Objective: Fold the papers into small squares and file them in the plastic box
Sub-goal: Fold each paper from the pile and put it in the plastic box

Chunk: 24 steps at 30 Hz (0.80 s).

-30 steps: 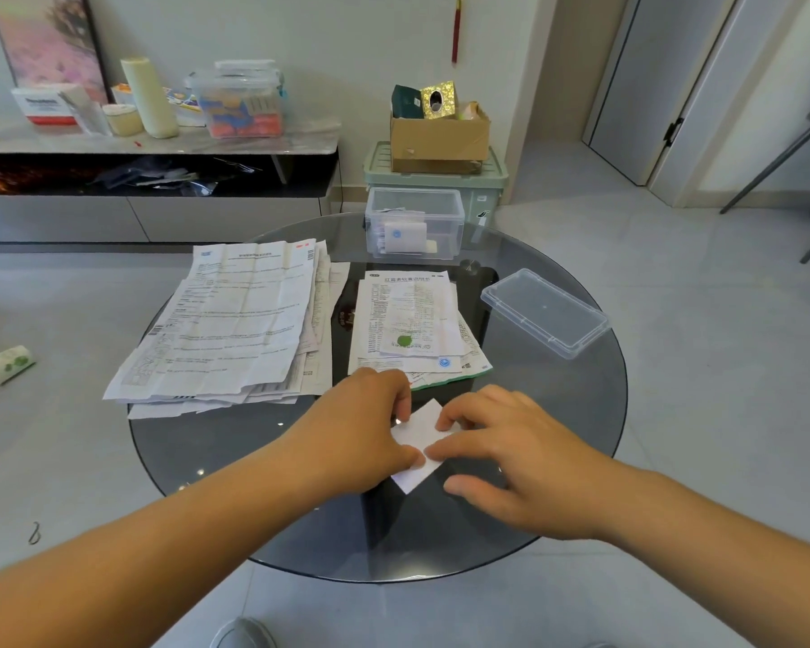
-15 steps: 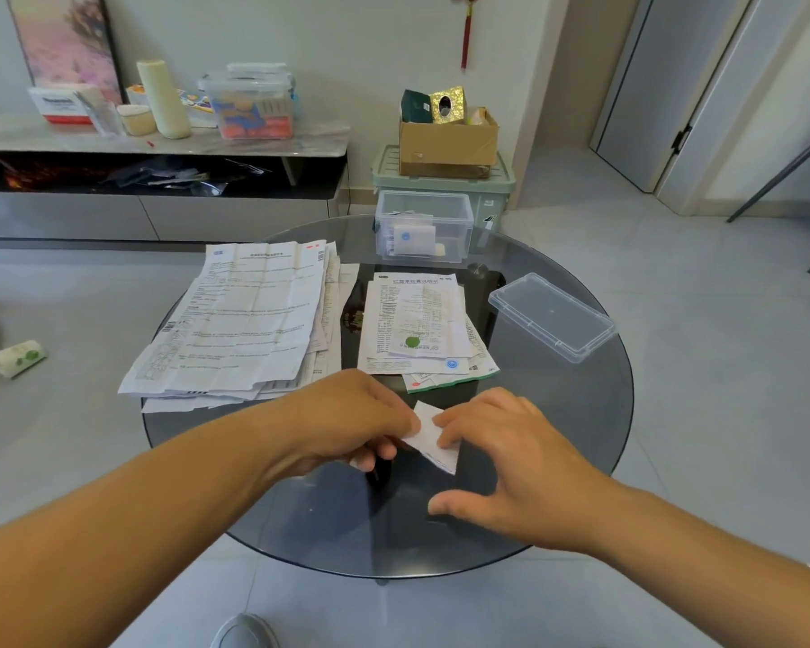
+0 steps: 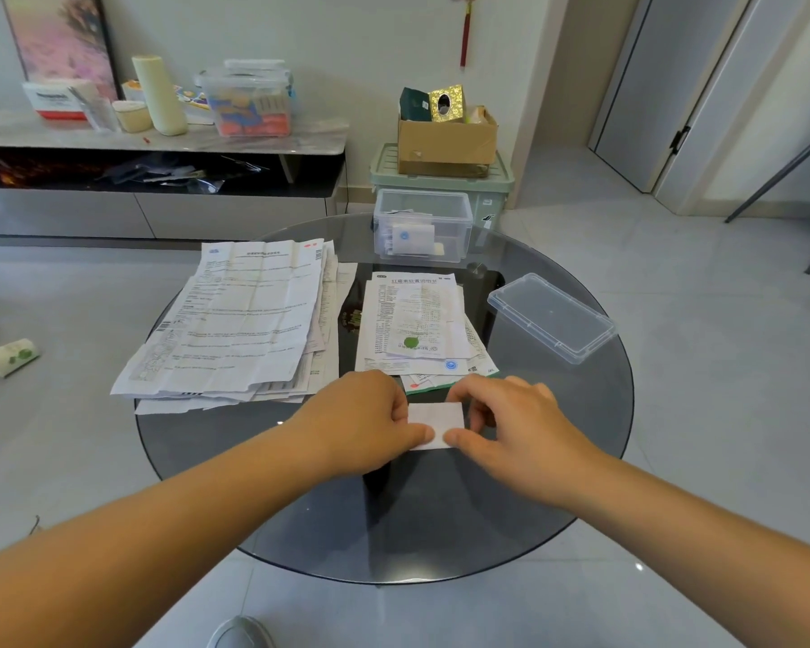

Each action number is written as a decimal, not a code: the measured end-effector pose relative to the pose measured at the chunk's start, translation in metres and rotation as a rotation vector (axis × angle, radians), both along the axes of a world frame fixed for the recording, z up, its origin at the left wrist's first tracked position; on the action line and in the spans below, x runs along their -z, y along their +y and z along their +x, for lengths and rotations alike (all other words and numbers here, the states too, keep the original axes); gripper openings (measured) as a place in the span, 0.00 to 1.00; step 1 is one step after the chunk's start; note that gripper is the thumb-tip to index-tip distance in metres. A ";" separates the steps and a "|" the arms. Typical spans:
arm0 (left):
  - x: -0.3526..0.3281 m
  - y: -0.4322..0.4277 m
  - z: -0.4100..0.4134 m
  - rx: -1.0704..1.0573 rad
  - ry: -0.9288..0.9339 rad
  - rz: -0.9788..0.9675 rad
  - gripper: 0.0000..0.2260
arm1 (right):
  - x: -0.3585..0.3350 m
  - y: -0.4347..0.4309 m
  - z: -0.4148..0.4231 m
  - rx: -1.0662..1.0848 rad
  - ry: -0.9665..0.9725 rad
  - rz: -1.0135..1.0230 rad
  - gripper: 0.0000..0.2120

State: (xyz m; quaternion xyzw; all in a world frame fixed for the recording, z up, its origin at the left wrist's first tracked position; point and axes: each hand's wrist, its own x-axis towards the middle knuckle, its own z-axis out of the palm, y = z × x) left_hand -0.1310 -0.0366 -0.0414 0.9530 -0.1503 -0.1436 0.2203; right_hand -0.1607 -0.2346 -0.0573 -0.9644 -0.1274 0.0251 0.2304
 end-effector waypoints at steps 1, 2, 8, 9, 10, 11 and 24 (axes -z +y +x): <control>0.000 -0.002 0.001 -0.002 -0.002 0.024 0.16 | -0.001 0.000 0.002 -0.002 0.006 -0.023 0.09; -0.001 -0.003 0.001 -0.001 -0.006 0.048 0.16 | -0.003 0.000 0.004 -0.001 0.013 -0.048 0.11; -0.002 -0.007 0.005 0.000 -0.024 0.090 0.17 | -0.008 -0.002 0.008 -0.016 0.085 -0.090 0.22; -0.002 -0.005 0.005 0.008 -0.012 0.070 0.17 | -0.008 -0.002 0.009 -0.016 0.085 -0.079 0.21; -0.002 -0.004 0.005 0.023 0.001 0.051 0.17 | -0.008 -0.002 0.009 -0.015 0.086 -0.067 0.20; -0.003 -0.003 0.004 0.044 0.014 0.036 0.17 | -0.009 -0.002 0.010 -0.018 0.093 -0.052 0.19; -0.008 -0.004 -0.007 0.128 0.009 -0.024 0.21 | -0.021 0.003 0.012 -0.071 0.226 0.014 0.17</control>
